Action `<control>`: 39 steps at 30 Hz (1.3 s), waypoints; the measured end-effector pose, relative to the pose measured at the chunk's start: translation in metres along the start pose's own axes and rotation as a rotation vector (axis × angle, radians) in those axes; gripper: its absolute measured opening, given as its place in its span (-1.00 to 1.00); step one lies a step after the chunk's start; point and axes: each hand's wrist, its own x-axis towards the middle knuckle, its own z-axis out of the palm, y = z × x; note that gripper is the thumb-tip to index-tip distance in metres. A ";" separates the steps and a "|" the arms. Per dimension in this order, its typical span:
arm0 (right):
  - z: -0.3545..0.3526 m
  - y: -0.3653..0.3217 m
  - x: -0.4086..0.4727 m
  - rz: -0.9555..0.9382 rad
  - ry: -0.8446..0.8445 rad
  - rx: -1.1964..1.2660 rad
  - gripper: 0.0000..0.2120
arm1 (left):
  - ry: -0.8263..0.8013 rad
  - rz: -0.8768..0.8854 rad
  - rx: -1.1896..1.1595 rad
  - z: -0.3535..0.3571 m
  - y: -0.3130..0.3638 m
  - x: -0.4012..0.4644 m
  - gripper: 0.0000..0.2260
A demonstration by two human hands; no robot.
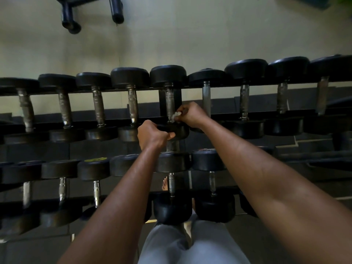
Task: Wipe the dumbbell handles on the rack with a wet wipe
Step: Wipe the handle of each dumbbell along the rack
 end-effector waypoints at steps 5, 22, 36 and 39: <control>0.002 0.000 0.018 0.119 -0.032 -0.040 -0.85 | 0.010 0.002 -0.011 0.003 -0.002 -0.002 -0.71; 0.000 -0.036 0.030 0.166 0.297 0.711 -0.77 | 0.031 -0.032 -0.061 0.011 -0.010 0.004 -0.53; -0.017 -0.080 0.022 -0.680 0.339 -1.196 -0.74 | 0.030 -0.062 -0.258 0.008 -0.023 -0.002 -0.50; -0.018 -0.092 0.019 -0.641 0.276 -1.293 -0.78 | 0.021 -0.046 -0.300 0.007 -0.025 -0.005 -0.52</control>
